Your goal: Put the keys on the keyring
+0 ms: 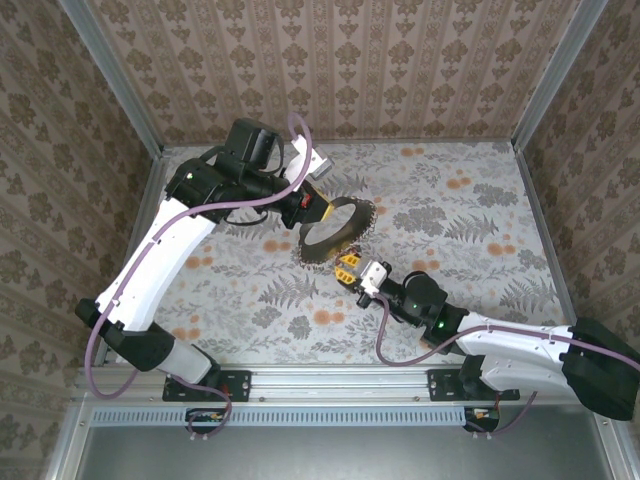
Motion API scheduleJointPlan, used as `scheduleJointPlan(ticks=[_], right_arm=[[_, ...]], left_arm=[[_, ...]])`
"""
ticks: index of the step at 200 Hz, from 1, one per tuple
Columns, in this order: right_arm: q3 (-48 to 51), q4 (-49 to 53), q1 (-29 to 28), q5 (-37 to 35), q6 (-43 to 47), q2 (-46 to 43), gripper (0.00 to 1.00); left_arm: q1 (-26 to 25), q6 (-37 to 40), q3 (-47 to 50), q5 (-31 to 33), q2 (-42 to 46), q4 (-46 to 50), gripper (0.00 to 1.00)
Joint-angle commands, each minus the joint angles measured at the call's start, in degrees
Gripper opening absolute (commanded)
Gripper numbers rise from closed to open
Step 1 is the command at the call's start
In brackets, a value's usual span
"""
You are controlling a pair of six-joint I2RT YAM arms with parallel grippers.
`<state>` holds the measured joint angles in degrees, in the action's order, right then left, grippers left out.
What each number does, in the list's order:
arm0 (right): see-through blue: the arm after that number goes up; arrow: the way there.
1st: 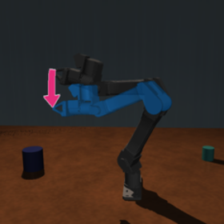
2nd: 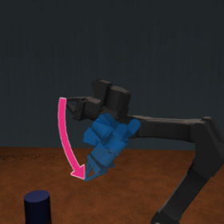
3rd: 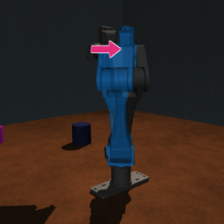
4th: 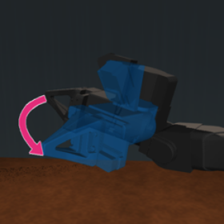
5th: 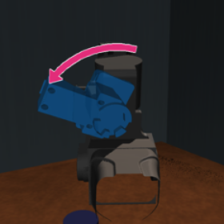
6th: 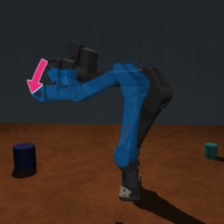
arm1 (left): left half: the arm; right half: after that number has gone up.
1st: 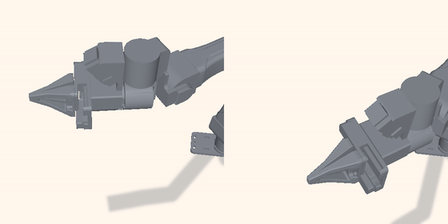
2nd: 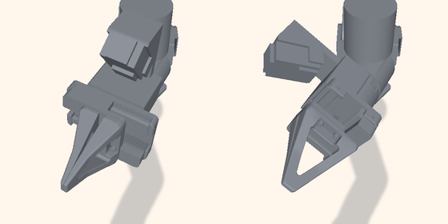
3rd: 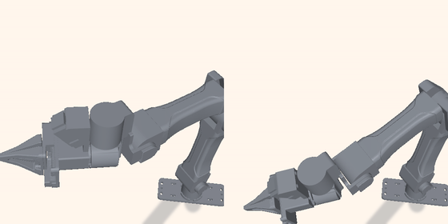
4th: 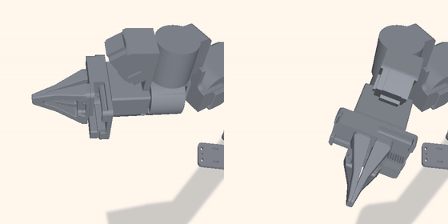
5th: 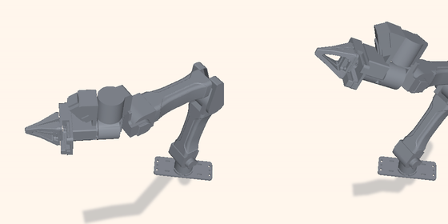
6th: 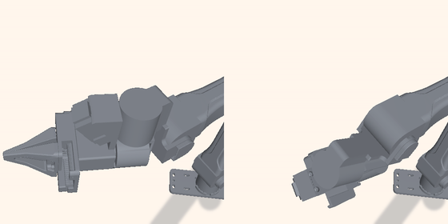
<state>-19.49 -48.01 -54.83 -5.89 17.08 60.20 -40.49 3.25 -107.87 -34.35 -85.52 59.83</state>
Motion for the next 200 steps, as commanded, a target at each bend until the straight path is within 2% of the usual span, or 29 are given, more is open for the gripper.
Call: scheduleJointPlan(ticks=[1, 50, 112, 200], right_arm=[[0.5, -3.3, 0.5, -1.9, -1.9, -1.0, 0.25], [0.7, -4.6, 0.6, -3.1, -1.0, -0.7, 0.26], [-0.4, -6.5, 0.6, -2.6, -0.4, 1.0, 0.21], [-1.3, -9.8, 0.6, -4.4, 0.2, 2.8, 0.21]], left_arm=[[-0.4, 0.2, -0.4, -2.0, 1.3, -1.8, 0.00], [-0.4, 0.0, -0.1, -2.1, 1.3, -2.1, 0.00], [-0.4, -0.3, 0.2, -2.1, 1.3, -2.4, 0.00], [-0.3, -0.4, 0.5, -1.9, 1.6, -2.7, 0.00]])
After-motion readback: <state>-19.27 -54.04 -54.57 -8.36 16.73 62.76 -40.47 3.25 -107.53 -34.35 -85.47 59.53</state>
